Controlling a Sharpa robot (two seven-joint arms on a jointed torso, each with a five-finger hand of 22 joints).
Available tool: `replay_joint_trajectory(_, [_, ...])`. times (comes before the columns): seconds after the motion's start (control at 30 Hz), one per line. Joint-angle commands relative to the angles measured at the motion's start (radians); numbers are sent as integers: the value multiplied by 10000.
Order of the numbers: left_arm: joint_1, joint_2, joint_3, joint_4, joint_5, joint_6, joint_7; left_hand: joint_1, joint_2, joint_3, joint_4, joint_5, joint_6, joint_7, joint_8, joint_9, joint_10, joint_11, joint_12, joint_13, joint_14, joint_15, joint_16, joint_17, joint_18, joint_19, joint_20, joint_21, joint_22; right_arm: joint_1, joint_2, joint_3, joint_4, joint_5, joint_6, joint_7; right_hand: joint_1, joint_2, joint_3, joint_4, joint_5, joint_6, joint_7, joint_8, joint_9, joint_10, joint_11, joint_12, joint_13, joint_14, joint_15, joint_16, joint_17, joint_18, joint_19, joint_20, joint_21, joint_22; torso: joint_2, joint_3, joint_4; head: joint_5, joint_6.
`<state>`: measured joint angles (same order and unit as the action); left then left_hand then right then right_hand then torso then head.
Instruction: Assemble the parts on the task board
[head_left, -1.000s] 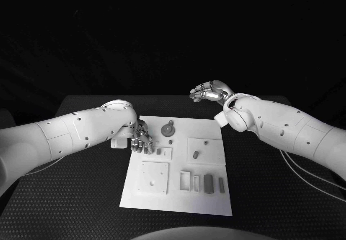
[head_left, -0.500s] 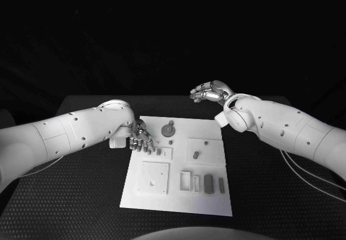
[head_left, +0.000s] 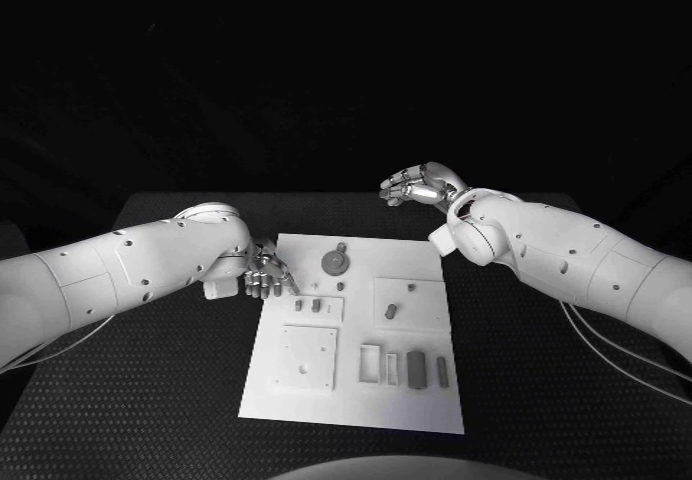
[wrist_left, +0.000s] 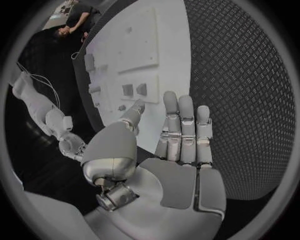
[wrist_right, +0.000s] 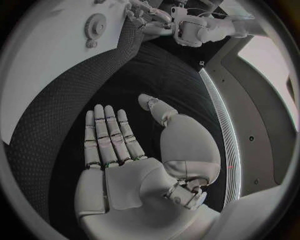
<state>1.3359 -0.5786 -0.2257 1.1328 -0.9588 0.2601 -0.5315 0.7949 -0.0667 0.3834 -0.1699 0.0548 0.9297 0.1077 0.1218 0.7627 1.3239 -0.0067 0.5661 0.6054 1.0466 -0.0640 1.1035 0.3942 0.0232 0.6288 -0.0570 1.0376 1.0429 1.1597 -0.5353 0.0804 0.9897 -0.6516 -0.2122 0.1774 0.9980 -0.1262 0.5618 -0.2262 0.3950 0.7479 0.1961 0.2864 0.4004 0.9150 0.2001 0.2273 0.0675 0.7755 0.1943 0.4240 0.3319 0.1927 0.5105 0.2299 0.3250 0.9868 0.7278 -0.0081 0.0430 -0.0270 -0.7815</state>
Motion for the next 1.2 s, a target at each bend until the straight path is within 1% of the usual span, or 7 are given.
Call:
replay_joint_trajectory(0.03, [4, -108, 5, 64, 27, -1810, 622, -159, -31, -8, 127, -41, 43, 2, 40, 24, -21, 6, 57, 25, -23, -2, 14, 5, -62, -26, -1026, -14, -20, -3, -26, 2, -15, -13, 77, 72, -46, 24, -40, -24, 61, -80, 254, 47, -9, 72, -12, -34, 7, -99, 5, 42, -12, -161, 15, -49, -63, 18, 0, -1, 6, -48, 54])
replay_joint_trajectory(0.37, [38, -418, 173, 567, 734, -3469, 1505, 356, 55, 245, -57, 66, 254, -50, 233, 25, -102, -43, 38, 22, -83, -10, -8, -14, -65, -61, -1041, 21, -47, -3, -71, 2, -42, -13, 64, 78, -42, 27, -38, -25, 61, -80, 255, 49, -11, 74, -12, -36, 7, -101, 0, 43, -14, -161, 16, -50, -68, 22, 2, 2, 0, -93, 168])
replay_joint_trajectory(0.53, [31, -425, 167, 861, 489, -3995, 2500, 1311, 126, 638, -740, 916, 250, 63, 307, -19, -764, 115, -383, -180, -647, 294, -416, -195, -209, -480, -788, -193, -146, -3, -75, 2, -33, -13, 74, 80, -39, 28, -36, -26, 61, -79, 255, 51, -11, 76, -12, -37, 8, -101, -1, 43, -14, -161, 16, -51, -70, 24, 4, -3, 3, -130, 241])
replay_joint_trajectory(0.63, [1, -417, 112, 1112, -182, -4584, 3366, 2161, -77, 1222, -1034, 704, 203, 239, 384, -92, -1489, 349, -943, -587, -795, 544, -705, -324, -189, -569, -529, -252, -226, -3, -77, 2, -37, -13, 71, 82, -37, 30, -35, -27, 61, -78, 255, 52, -12, 77, -12, -38, 8, -101, -2, 44, -15, -160, 17, -51, -72, 26, 9, -10, 1, -148, 267])
replay_joint_trajectory(0.9, [-286, -333, -44, 1442, -2300, -6471, 4993, 3480, -499, 1585, -1187, 896, 180, 139, 602, -184, -2165, 706, -1583, -1317, -458, 455, -586, -221, -120, -425, -546, -152, -306, -3, -125, 2, -17, -13, 60, 84, -33, 35, -33, -27, 60, -75, 254, 55, -13, 81, -13, -38, 9, -99, -4, 47, -16, -160, 20, -52, -74, 30, 1, -15, 20, -180, 383])
replay_joint_trajectory(1.03, [-465, -128, -80, 1310, -2765, -6343, 5282, 3684, -572, 1560, -1181, 884, 246, -36, 676, -262, -2590, 848, -2131, -1766, -337, 412, -430, -122, -212, -498, -582, -196, -374, -3, -113, 2, -18, -13, 43, 84, -31, 38, -32, -28, 60, -74, 254, 56, -13, 82, -13, -38, 9, -97, -5, 48, -16, -159, 22, -53, -76, 33, 4, -19, 10, -177, 392])
replay_joint_trajectory(1.2, [-744, 176, -87, 1156, -3921, -6298, 5413, 3586, -623, 1267, -1169, 3, 51, 20, 433, -569, -2601, 850, -2941, -2399, 20, 349, -117, 44, -133, -190, -691, -23, -419, -3, -83, 2, -26, -13, 50, 88, -25, 41, -28, -30, 60, -73, 254, 58, -14, 84, -14, -39, 10, -97, -6, 49, -17, -158, 25, -54, -77, 35, 11, -16, -6, -208, 425])
